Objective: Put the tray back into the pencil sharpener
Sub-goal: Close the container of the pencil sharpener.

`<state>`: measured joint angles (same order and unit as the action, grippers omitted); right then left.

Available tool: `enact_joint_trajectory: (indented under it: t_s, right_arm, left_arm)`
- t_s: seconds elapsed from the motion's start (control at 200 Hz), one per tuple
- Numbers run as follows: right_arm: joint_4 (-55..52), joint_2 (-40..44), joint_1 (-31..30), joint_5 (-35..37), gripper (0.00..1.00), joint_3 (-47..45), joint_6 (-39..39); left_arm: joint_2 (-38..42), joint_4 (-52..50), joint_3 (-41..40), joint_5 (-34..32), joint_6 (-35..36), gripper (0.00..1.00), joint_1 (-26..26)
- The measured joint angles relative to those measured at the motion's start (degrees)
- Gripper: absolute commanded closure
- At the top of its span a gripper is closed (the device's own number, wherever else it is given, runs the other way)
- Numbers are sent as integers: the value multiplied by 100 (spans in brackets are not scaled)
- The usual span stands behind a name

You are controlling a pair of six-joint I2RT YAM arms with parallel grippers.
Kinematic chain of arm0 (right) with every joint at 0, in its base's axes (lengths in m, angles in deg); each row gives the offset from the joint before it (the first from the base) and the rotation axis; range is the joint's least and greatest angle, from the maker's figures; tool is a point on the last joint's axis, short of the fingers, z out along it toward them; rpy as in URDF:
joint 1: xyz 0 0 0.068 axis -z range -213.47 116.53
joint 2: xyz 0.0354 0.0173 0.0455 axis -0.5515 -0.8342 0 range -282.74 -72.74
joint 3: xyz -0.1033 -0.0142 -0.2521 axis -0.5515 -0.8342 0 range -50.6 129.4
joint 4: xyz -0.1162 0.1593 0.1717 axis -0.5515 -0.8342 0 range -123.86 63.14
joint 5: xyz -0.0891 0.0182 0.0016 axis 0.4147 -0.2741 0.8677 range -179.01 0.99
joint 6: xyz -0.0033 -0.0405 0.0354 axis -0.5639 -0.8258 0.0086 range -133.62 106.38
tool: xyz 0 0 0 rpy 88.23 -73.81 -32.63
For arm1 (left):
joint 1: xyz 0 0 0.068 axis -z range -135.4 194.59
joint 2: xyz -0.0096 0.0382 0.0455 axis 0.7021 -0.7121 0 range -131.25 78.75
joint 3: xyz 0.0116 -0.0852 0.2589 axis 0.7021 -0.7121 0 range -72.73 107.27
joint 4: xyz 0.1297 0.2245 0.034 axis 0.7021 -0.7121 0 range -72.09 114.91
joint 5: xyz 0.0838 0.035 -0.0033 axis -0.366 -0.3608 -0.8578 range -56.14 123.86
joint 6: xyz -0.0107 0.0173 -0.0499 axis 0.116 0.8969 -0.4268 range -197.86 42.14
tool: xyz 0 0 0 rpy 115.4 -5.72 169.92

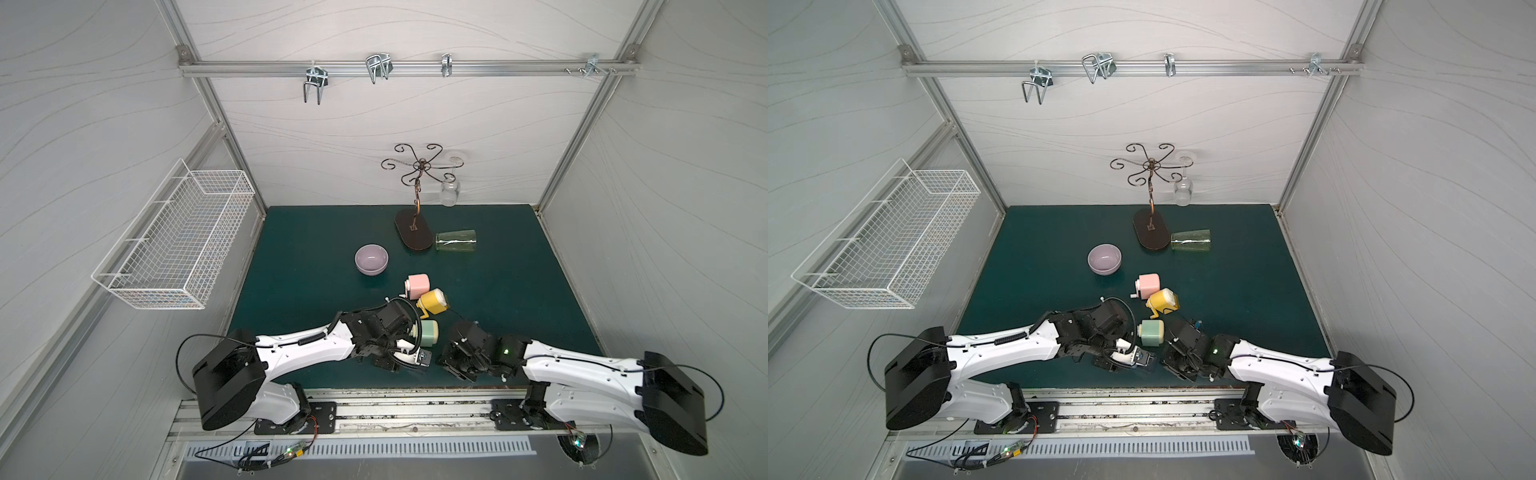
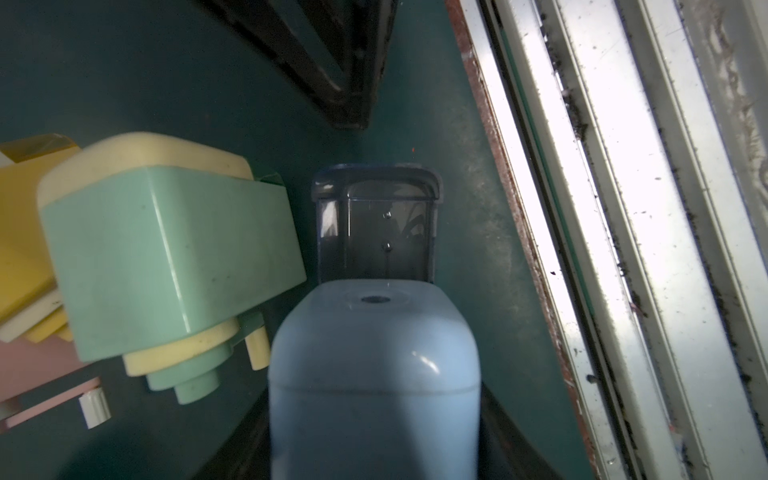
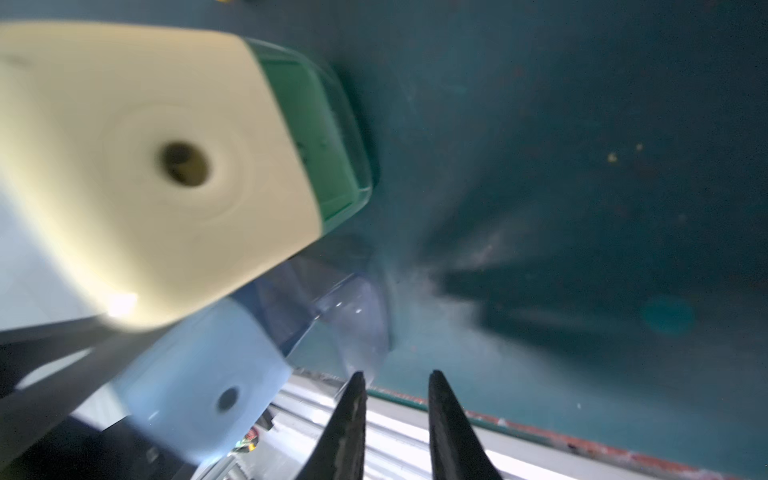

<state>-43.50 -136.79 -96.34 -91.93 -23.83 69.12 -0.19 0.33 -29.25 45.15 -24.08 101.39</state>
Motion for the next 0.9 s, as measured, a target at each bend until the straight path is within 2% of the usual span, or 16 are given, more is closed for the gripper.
enact_joint_trajectory:
  t_s: [0.25, 0.58, 0.775, 0.9]
  right_arm:
    - [413, -400, 0, -85, 72, 13, -24]
    - [114, 254, 2, 105, 65, 26, -37]
    - [396, -332, 50, -116, 65, 127, -170]
    - [634, -627, 57, -238, 69, 142, -186]
  left_arm:
    - [-22, -35, 33, 0, 0, 68, 0]
    - [-33, -48, 46, -4, 0, 68, 0]
    - [-33, -48, 46, -7, 0, 68, 0]
    - [-33, -48, 46, -7, 0, 68, 0]
